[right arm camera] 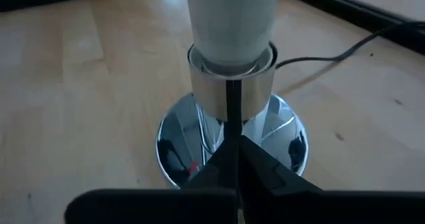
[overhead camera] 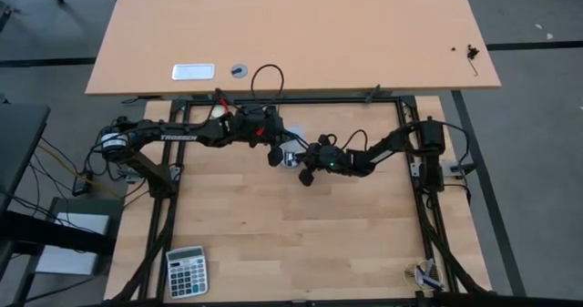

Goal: Screw lightbulb
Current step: Insert the lightbulb into the lamp

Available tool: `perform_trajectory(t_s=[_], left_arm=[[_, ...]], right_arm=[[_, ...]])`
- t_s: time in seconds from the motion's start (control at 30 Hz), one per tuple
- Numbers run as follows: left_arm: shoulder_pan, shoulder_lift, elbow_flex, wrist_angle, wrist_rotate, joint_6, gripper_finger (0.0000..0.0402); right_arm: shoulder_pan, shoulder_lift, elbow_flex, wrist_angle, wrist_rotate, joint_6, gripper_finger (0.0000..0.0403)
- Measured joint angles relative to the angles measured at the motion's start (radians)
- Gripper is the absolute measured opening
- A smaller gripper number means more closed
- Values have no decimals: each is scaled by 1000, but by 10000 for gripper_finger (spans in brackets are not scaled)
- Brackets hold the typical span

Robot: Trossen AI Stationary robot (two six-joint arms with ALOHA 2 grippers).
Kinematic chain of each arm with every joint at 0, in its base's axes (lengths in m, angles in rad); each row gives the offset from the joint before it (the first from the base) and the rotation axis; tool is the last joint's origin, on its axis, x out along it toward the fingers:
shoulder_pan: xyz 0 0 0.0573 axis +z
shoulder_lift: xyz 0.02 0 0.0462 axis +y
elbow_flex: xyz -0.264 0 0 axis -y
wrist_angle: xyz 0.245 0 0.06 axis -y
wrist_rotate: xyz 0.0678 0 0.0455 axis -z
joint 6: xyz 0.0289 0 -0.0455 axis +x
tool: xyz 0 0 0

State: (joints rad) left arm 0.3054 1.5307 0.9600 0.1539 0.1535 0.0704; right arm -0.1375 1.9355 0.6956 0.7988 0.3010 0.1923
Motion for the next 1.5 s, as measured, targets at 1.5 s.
perform_trajectory(t_s=[1.5], left_arm=[[15, 3, -3, 41, 50, 0, 0]], right_arm=[[58, -473, -2, -428, -60, -68, 11]])
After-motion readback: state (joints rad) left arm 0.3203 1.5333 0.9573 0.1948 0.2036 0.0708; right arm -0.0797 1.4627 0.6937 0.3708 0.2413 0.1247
